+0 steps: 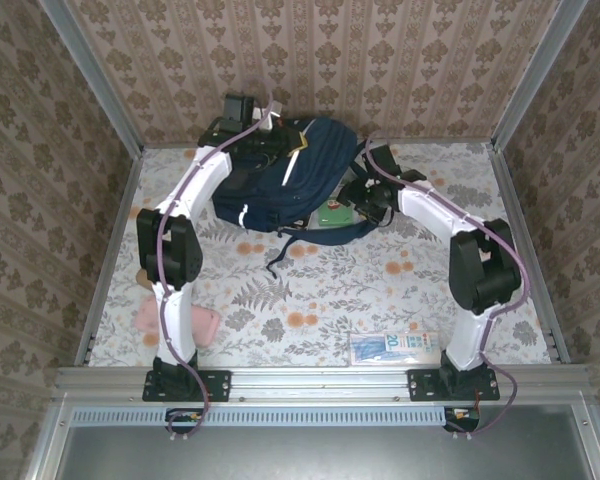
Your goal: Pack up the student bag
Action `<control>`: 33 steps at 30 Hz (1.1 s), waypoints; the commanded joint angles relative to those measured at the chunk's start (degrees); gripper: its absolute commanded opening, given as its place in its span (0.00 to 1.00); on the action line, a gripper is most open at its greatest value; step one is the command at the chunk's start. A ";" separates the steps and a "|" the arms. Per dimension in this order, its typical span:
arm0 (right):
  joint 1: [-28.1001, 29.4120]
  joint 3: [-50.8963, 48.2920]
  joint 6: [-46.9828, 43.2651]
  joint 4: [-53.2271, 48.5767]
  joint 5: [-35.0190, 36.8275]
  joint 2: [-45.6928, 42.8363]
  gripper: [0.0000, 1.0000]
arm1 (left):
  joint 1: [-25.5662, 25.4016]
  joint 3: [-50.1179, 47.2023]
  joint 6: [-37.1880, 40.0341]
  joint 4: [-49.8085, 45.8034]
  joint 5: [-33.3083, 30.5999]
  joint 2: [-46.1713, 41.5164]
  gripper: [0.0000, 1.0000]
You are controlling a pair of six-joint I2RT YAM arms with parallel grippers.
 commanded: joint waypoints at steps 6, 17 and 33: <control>-1.81 -20.83 -2.47 -20.31 13.12 -30.04 0.89 | -4.29 1.27 6.04 -4.18 -1.14 2.43 0.29; 12.21 -37.04 -6.67 -31.37 -12.24 -44.43 0.85 | -6.37 -11.05 14.00 -8.93 -11.47 -12.68 0.70; 29.92 -50.21 6.16 -19.45 -9.39 -45.80 0.81 | -6.76 -34.98 12.85 -4.13 -13.64 -32.07 0.72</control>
